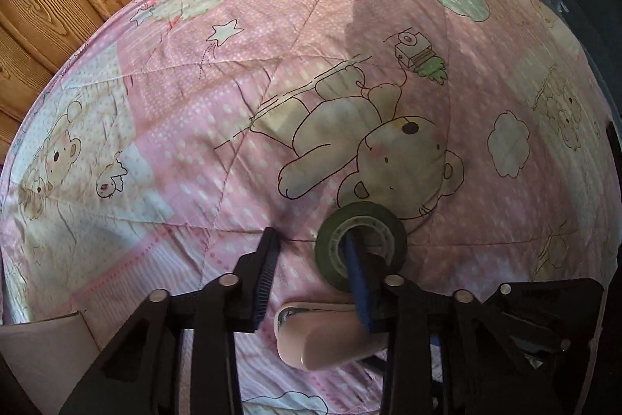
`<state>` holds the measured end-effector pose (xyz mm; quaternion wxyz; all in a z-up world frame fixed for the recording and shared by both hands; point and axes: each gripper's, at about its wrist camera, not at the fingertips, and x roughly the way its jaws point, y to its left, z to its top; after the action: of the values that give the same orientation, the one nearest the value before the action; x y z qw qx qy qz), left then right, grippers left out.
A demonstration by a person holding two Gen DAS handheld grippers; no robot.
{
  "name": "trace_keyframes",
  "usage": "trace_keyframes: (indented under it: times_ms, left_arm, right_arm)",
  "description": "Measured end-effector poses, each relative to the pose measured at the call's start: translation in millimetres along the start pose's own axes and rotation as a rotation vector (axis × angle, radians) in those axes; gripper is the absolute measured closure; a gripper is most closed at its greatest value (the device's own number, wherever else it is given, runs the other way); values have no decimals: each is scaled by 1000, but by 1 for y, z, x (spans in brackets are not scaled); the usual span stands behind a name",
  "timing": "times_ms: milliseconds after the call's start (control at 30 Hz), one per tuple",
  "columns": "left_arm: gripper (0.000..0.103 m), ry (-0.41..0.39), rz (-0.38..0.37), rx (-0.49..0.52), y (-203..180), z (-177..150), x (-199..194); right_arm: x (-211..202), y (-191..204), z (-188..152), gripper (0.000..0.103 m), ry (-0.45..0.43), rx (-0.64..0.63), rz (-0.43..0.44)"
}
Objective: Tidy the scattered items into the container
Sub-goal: 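Grasp the green tape roll with the left tool while the right tool grasps the pink stapler, then carry the tape roll and stapler with both tools over the box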
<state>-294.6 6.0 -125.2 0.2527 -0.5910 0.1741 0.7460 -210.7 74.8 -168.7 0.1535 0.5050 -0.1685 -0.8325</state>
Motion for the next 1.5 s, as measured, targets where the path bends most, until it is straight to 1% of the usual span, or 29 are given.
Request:
trace_keyframes:
  times_ms: [100, 200, 367, 467, 533, 567, 600, 633, 733, 833, 933, 1000, 1033, 1067, 1100, 1133, 1167, 1200, 1233, 1267, 1367, 1400, 1433, 1500]
  left_arm:
    - [87, -10, -24, -47, 14, -6, -5]
    - [88, -15, -67, -132, 35, -15, -10]
    - [89, -42, -96, -238, 64, -31, -30]
    - [89, -55, -97, -277, 74, -41, -39]
    - [89, -59, -103, -302, 80, -43, -44]
    - [89, -60, -111, -315, 84, -45, -46]
    - [89, -61, -119, -330, 87, -45, -47]
    - [89, -63, -123, -344, 90, -47, -48]
    - [89, -65, -125, -378, 92, -52, -49]
    - [89, -53, -95, -383, 93, -61, -51]
    - [89, -16, -86, -394, 94, -66, -40]
    - [87, 15, -83, -385, 94, -68, -29]
    - [82, 21, -79, -389, 93, -69, -27]
    - [75, 13, -82, -393, 92, -70, -28]
    - [71, -3, -85, -394, 92, -71, -31]
    - [60, -19, -82, -392, 90, -72, -35]
    - [51, -35, -78, -385, 88, -72, -39]
    - [46, -49, -79, -372, 85, -73, -42]
    - [38, -58, -86, -356, 81, -72, -43]
    - [36, -61, -85, -338, 78, -71, -41]
    - [36, -20, -30, -299, 71, -68, -22]
    - [36, -24, -16, -290, 70, -67, -17]
    - [37, -45, 10, -266, 67, -67, -16]
    - [42, -68, 56, -243, 61, -66, -14]
  right_arm:
    - [-3, 4, -4, 95, 6, -5, 9]
    - [-8, 6, -10, 96, 13, 7, 25]
    - [-16, 2, -15, 97, 14, 47, 42]
    - [-18, 5, -14, 95, 31, 30, 53]
    - [-22, 10, -12, 90, 21, -24, 6]
    - [-22, 13, -11, 82, 18, -55, -17]
    - [-21, 13, -7, 62, 12, -77, -40]
    - [-19, 14, -4, 54, 1, -96, -65]
    - [-10, 19, 5, 53, 8, -162, -84]
    - [-1, 25, 13, 53, 30, -216, -57]
    - [8, 33, 18, 54, 37, -244, -34]
    - [11, 34, 18, 58, 42, -238, -22]
    - [12, 34, 18, 63, 40, -234, -26]
    - [14, 34, 18, 64, 42, -228, -24]
    - [14, 32, 18, 68, 43, -217, -23]
    - [14, 30, 17, 72, 43, -202, -25]
    - [12, 26, 16, 74, 42, -190, -23]
    - [10, 24, 15, 77, 39, -181, -21]
    - [9, 22, 14, 77, 35, -169, -22]
    - [6, 19, 14, 77, 32, -153, -26]
    - [-2, 13, 15, 77, 22, -126, -53]
    - [-4, 11, 15, 77, 23, -110, -54]
    - [-5, 8, 14, 77, 25, -94, -56]
    - [-6, 5, 13, 77, 28, -75, -60]
